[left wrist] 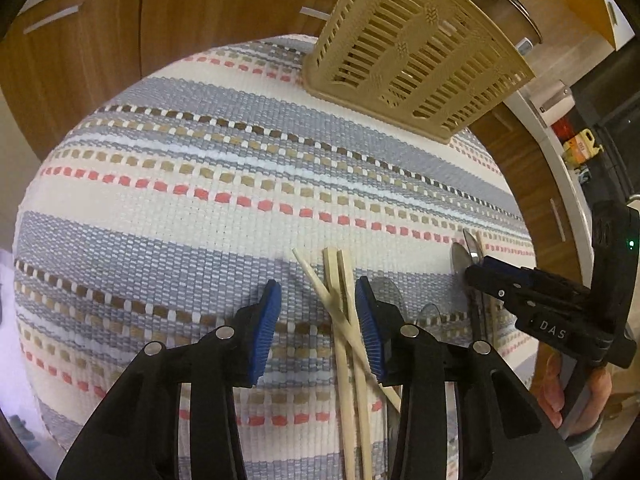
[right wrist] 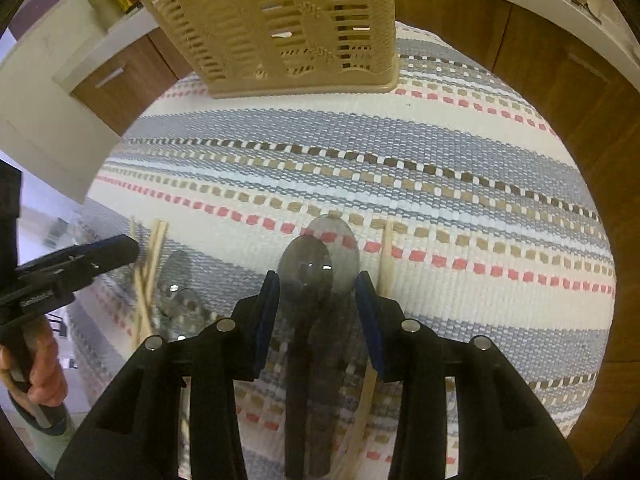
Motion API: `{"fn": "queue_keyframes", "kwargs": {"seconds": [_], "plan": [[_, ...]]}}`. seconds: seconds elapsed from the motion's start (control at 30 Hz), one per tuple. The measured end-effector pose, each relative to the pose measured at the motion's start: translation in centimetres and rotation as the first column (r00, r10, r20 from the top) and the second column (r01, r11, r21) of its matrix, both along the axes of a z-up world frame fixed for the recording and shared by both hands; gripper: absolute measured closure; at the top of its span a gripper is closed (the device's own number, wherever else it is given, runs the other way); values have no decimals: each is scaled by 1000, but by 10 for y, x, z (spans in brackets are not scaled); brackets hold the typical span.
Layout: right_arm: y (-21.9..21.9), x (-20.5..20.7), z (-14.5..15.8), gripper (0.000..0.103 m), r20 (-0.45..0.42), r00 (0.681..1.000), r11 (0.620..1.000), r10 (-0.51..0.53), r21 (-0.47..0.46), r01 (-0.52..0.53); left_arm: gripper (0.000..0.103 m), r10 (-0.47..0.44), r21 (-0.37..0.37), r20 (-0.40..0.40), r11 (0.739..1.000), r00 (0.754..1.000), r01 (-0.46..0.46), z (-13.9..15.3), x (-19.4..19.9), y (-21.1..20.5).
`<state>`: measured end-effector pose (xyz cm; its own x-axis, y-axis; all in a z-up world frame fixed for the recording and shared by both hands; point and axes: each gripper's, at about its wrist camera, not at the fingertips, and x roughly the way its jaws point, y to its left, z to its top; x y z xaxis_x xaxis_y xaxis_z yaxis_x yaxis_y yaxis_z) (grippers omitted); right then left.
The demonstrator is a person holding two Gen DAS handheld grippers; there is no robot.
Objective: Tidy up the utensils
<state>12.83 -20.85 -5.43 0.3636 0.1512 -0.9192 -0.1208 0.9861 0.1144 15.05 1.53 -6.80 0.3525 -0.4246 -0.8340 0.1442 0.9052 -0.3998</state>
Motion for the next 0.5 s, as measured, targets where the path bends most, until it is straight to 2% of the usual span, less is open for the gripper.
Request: {"fn": "queue_keyframes", "kwargs": {"seconds": [0.1, 0.2, 0.33, 0.5], "plan": [[-2, 0, 0, 72, 0, 1000, 1000, 3, 23, -3, 92, -3, -9, -15, 1000, 1000, 3, -3, 4, -5], [-14, -1, 1, 77, -13, 1000, 997, -7, 77, 8, 100, -11, -4, 1, 1000, 1000, 11, -3, 6, -9], [-36, -3, 5, 79, -15, 999, 991, -32, 132, 34, 101, -37, -22, 11, 999, 999, 37, 2, 9, -10], [-61, -6, 14, 84, -8, 998, 981, -60, 184, 60, 101, -53, 16, 32, 998, 998, 53, 12, 12, -6]]}}
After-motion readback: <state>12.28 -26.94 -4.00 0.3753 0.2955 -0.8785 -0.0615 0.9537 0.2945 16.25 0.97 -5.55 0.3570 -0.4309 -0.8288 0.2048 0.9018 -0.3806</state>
